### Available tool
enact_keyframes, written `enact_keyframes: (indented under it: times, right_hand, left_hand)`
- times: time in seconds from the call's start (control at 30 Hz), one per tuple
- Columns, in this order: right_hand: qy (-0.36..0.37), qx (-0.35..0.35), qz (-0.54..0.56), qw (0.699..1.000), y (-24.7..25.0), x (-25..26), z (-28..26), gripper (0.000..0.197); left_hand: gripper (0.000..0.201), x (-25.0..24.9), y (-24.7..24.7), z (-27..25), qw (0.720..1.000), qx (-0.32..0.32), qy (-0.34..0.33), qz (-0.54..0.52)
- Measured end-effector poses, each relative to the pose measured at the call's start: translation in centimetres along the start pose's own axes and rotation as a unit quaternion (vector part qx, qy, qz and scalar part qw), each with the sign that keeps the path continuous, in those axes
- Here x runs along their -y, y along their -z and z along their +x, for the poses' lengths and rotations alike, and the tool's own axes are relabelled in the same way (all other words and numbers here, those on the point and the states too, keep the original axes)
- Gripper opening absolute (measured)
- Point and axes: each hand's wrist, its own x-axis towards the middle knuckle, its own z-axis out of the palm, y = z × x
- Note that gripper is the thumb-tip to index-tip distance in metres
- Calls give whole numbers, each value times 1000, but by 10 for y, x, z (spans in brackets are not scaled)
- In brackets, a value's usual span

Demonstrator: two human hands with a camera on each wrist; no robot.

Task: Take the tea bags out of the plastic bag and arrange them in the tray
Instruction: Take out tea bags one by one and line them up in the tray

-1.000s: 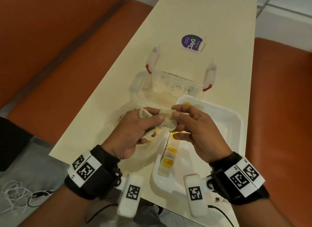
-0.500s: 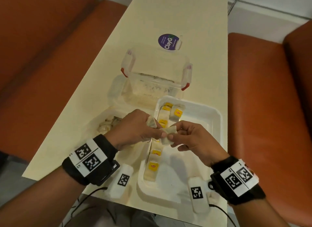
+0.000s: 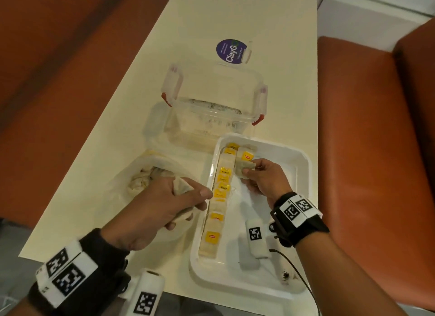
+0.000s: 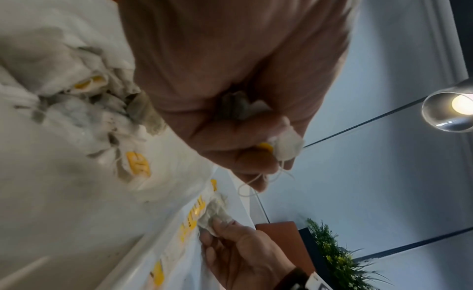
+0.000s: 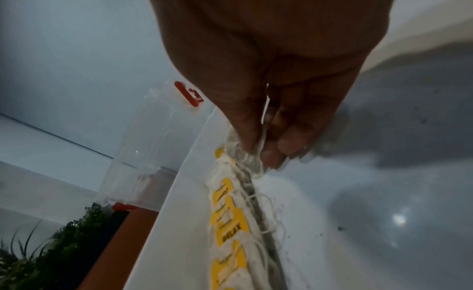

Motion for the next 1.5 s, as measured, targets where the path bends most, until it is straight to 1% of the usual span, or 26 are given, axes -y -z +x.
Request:
enact_keyframes:
  times: [0.17,0.33,0.43,0.6,0.73,1.03,1.1,1.2,1.23,1.3,1.33,1.4,1.5]
  right_hand:
    - [26,-52,-95,994,-2,-8,10,17]
    - [53,-91,-200,974,-4,-7,10,27]
    - [55,-105,-222,968,-4,-4,8,32]
    - [51,-111,-208,971,-6,-6,10,39]
    - [50,-112,-198,972,-6,-6,9,42]
    - [59,-107,-210,970,-3,-12,6,45]
    - [62,-105,-211,970,-3,-11,6,46]
    - [63,-111,-213,969,-2,-8,3,48]
    - [66,-118,-211,968,-2,-6,1,47]
    - [94,-124,-188,970,-2,-1,-6,41]
    - [115,-116,-167,972,-2,3,-11,35]
    - [152,-73,-112,979,-2,13,-26,25]
    - [187,8,-34,982,1,27,-55,24]
  left_hand:
    - [44,7,0,-4,1000,4,9,-9]
    - [42,6,-1,-5,1000,5,11,-18]
    - [42,6,-1,-5,1000,4,10,-22]
    - [42,7,0,-7,999,3,15,-30]
    - [39,2,-2,-6,995,6,33,-90]
    - [48,-2,-9,0,990,-3,35,-134]
    - [44,-3,-10,2,989,2,37,-146]
    - [42,-5,-13,5,986,4,34,-160]
    - [37,-5,-14,7,985,6,33,-167]
    - [24,-9,-19,12,983,10,32,-181]
    - [24,-10,-21,16,982,10,33,-186]
    - [27,-15,-28,25,982,10,34,-187]
    - [28,-23,-41,36,985,13,25,-172]
